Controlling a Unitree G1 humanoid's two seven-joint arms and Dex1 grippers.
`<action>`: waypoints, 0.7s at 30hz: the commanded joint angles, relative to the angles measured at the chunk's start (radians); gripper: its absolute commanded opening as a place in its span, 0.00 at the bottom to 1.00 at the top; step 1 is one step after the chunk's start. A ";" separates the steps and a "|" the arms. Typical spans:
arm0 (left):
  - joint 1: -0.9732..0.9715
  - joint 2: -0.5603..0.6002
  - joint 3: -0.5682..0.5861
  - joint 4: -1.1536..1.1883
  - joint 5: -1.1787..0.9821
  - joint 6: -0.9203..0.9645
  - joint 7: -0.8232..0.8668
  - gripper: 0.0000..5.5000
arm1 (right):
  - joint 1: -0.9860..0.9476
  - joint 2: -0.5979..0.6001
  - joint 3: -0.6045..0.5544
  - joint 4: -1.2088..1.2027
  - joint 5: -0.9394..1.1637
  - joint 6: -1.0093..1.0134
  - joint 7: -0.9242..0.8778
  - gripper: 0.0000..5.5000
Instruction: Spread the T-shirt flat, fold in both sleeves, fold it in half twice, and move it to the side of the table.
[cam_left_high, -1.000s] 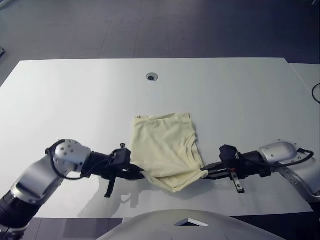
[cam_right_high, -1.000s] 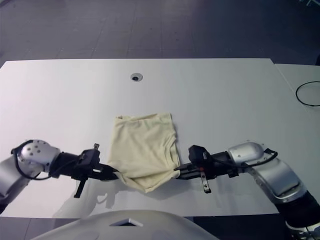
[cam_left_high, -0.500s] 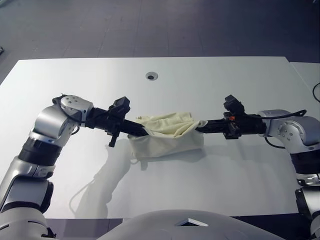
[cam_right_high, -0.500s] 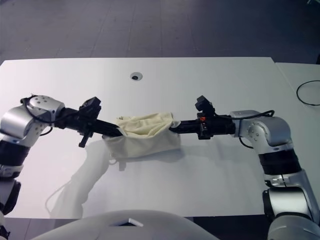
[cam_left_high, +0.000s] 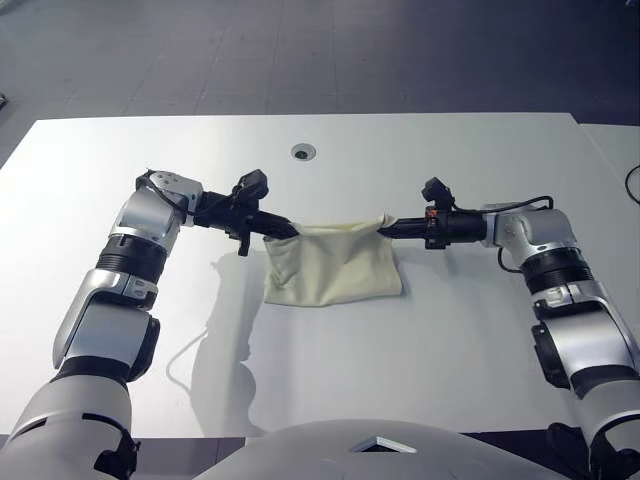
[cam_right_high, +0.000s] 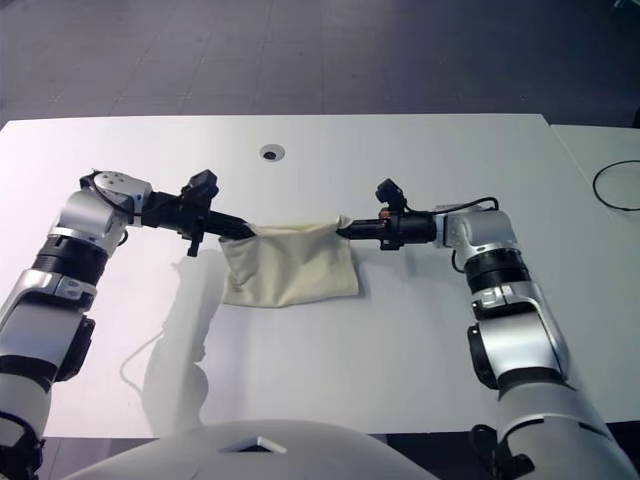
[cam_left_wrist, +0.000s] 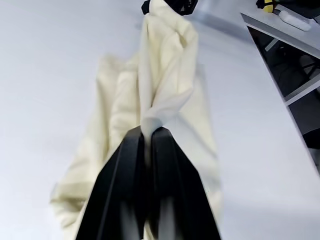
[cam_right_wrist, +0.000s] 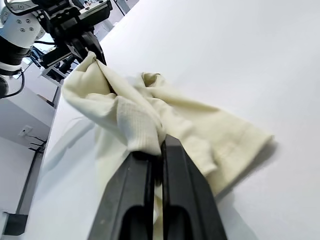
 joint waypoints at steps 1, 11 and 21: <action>-0.044 -0.036 0.003 0.092 0.063 -0.075 0.003 0.00 | -0.046 0.052 -0.032 0.107 -0.055 -0.065 -0.041 0.00; -0.078 -0.081 0.094 0.220 0.176 -0.314 0.258 0.26 | -0.026 0.099 -0.192 0.125 -0.116 -0.235 -0.332 0.22; 0.276 -0.049 0.123 -0.526 0.140 -0.262 0.457 0.57 | 0.143 0.168 -0.059 -0.423 -0.126 -0.294 -0.282 0.52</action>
